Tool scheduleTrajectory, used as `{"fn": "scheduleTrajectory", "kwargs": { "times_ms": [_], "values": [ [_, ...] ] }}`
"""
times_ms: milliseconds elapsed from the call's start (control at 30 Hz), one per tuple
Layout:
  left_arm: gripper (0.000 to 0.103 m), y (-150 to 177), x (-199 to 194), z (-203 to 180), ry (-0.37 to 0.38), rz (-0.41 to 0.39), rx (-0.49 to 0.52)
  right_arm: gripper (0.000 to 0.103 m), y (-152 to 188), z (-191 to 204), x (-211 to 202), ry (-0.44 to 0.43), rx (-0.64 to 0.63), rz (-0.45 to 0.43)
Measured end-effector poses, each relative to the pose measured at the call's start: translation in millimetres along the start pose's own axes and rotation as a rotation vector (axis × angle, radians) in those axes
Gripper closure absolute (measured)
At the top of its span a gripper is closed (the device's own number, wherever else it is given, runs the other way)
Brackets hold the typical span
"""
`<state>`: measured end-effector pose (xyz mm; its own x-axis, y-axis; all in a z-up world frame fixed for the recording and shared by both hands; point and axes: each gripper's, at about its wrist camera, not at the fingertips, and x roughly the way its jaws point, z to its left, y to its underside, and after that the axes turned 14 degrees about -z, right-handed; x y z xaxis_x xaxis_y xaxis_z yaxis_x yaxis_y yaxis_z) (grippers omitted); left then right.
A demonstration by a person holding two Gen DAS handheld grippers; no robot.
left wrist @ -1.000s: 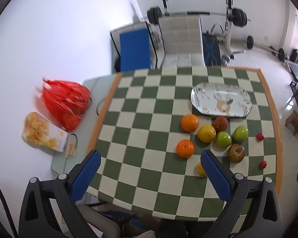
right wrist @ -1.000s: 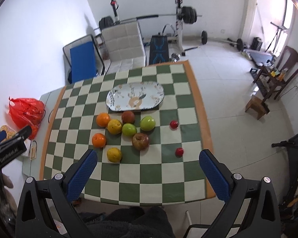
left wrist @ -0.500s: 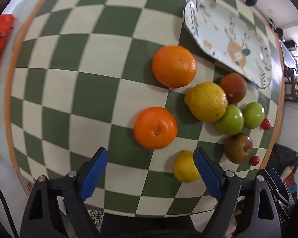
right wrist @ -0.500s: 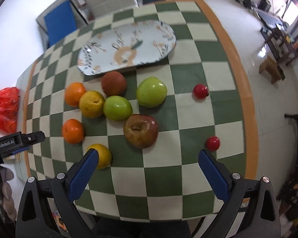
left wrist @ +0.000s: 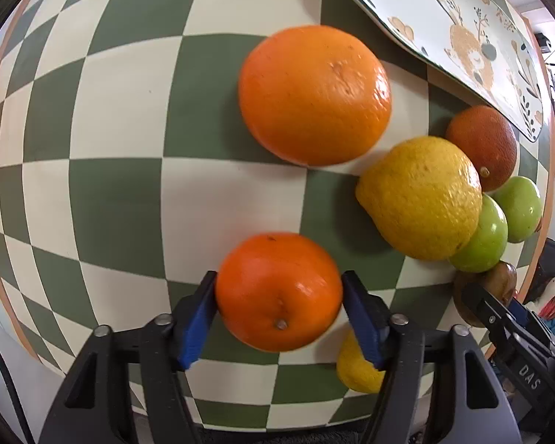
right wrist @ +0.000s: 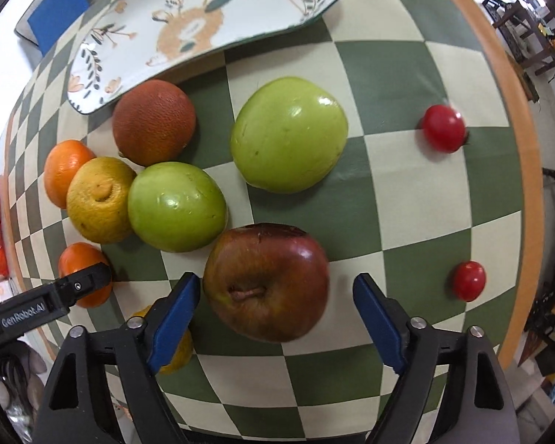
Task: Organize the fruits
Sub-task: 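Grasp an orange with the left tool while the right tool grasps the red apple, then carry the orange and red apple onto the floral plate and release both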
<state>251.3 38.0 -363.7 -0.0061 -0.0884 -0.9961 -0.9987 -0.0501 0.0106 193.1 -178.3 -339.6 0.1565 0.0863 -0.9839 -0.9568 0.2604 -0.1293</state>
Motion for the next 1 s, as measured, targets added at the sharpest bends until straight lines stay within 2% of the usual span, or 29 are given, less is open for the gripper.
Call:
{"fn": "scheduleTrajectory", "kwargs": {
  "times_ms": [200, 367, 500, 667, 733, 833, 933, 1000],
  "values": [
    [0.042, 1, -5, -5, 0.021, -0.027, 0.017, 0.034, -5, 4, 15, -0.011, 0.036, 0.027],
    [0.043, 1, -18, -4, 0.001, -0.065, 0.051, 0.034, -7, 10, 17, 0.009, 0.027, 0.008],
    [0.043, 14, -38, -14, 0.01, -0.084, 0.066, 0.034, 1, 10, 9, -0.001, 0.027, 0.007],
    [0.043, 19, -88, -27, 0.084, -0.133, 0.037, 0.035, 13, 8, -16, -0.06, 0.013, -0.008],
    [0.043, 10, -115, -37, 0.119, -0.171, 0.022, 0.035, 11, 8, -32, -0.101, 0.008, -0.027],
    [0.043, -22, -147, -54, 0.17, -0.23, 0.01, 0.035, -2, 7, -56, -0.171, 0.012, -0.065],
    [0.043, -69, -147, -56, 0.201, -0.245, -0.005, 0.035, -39, 7, -78, -0.222, -0.01, -0.126],
    [0.043, -104, -135, -73, 0.194, -0.236, -0.015, 0.035, -69, 10, -88, -0.235, -0.034, -0.161]
  ]
}}
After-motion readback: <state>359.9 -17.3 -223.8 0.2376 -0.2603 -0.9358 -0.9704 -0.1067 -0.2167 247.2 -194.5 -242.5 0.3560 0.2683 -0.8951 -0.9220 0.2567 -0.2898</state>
